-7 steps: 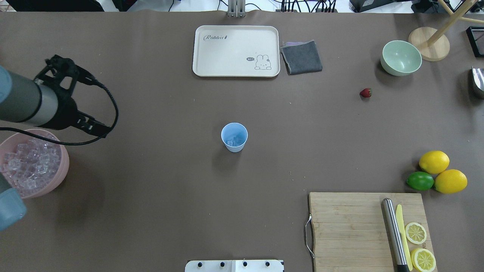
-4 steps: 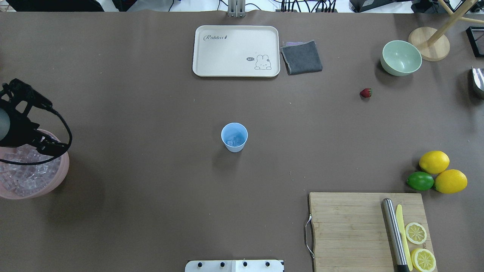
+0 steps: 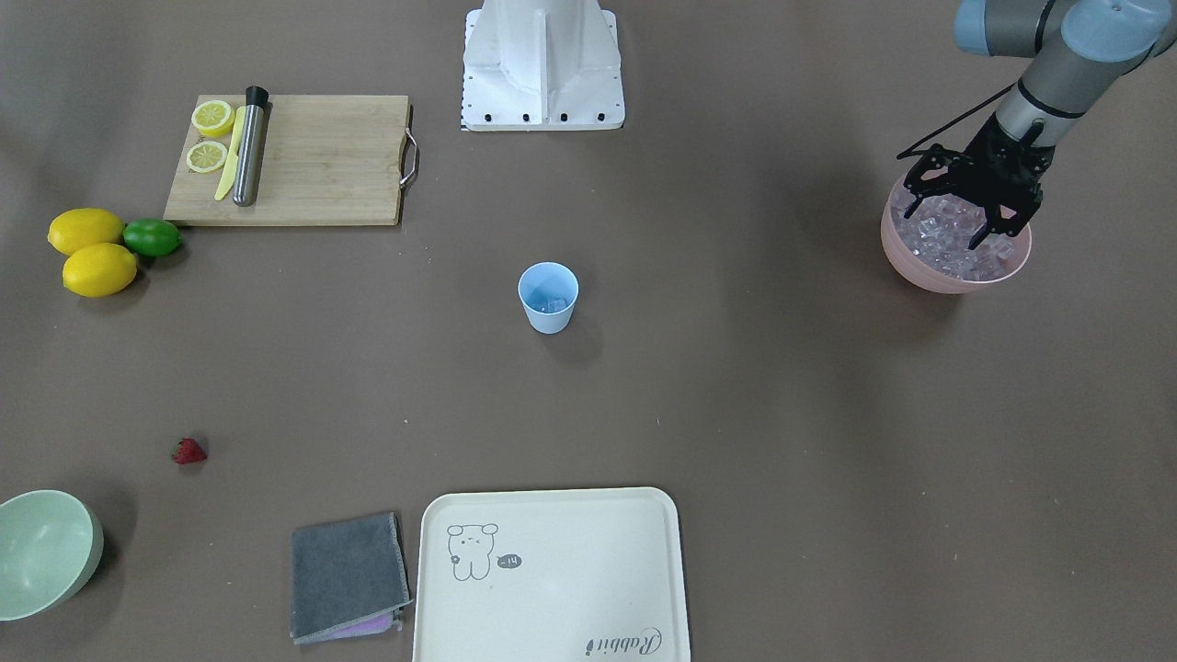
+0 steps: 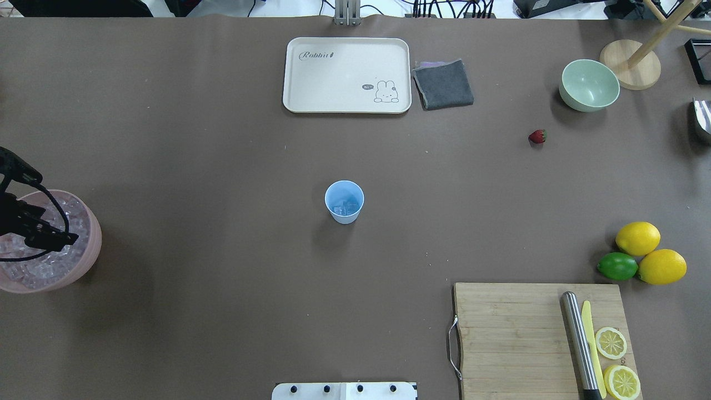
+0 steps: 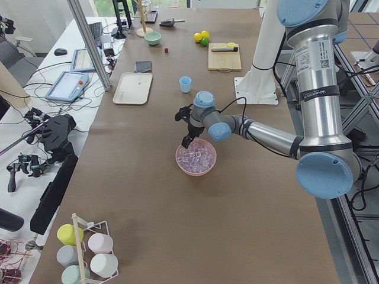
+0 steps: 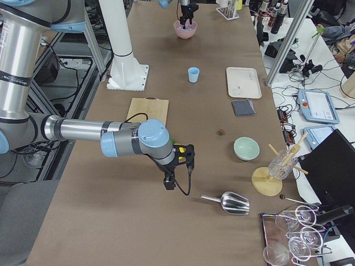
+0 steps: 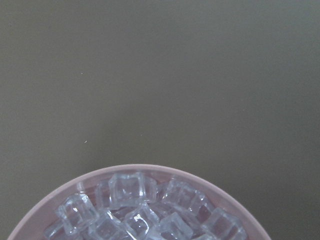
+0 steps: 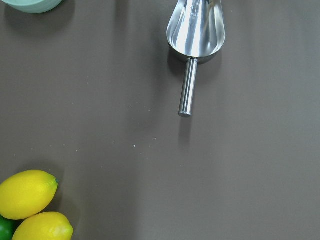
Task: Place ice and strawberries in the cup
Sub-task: 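Lower the left gripper into the bowl and grasp a third ice cube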
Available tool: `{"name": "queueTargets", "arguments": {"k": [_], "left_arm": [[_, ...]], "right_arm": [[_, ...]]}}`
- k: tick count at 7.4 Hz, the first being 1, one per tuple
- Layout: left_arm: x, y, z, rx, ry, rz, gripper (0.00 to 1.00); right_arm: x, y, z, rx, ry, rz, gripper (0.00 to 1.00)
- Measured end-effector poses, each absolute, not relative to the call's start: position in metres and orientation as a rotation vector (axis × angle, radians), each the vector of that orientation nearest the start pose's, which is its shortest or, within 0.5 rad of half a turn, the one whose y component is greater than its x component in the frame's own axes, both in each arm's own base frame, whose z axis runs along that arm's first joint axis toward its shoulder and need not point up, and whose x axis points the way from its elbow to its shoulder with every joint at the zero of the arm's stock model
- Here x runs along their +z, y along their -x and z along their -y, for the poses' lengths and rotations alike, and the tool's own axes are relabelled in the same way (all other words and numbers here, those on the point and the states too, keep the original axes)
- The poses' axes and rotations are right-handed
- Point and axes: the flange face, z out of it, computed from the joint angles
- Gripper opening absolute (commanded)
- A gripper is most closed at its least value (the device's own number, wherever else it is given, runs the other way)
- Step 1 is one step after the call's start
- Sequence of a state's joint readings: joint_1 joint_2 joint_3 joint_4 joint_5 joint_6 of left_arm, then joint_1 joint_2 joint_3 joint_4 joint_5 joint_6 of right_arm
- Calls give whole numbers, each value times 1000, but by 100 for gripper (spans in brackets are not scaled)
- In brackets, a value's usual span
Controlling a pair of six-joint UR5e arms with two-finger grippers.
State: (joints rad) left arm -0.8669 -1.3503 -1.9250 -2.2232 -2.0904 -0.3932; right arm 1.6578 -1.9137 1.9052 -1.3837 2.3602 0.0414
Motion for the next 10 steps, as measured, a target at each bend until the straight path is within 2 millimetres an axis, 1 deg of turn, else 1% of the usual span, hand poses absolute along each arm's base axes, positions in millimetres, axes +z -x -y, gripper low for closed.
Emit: {"name": "queueTargets", "arguments": {"k": [1, 2, 3, 4, 6, 7, 10], "left_arm": [[521, -202, 379, 495, -392, -846, 89], [529, -193, 374, 499, -387, -856, 72], [536, -186, 367, 500, -385, -860, 60], [542, -182, 362, 501, -383, -862, 60], [547, -183, 356, 503, -377, -868, 60], [549, -185, 355, 505, -373, -870, 63], [550, -196, 350, 528, -359, -879, 64]], "right_arm": [[617, -93, 354, 50, -188, 783, 100], [617, -93, 354, 49, -188, 783, 100], [617, -93, 354, 48, -188, 782, 100], [617, -93, 354, 48, -188, 782, 100], [617, -93, 354, 48, -188, 782, 100], [617, -93, 354, 47, -188, 782, 100], [617, -93, 355, 47, -188, 778, 100]]}}
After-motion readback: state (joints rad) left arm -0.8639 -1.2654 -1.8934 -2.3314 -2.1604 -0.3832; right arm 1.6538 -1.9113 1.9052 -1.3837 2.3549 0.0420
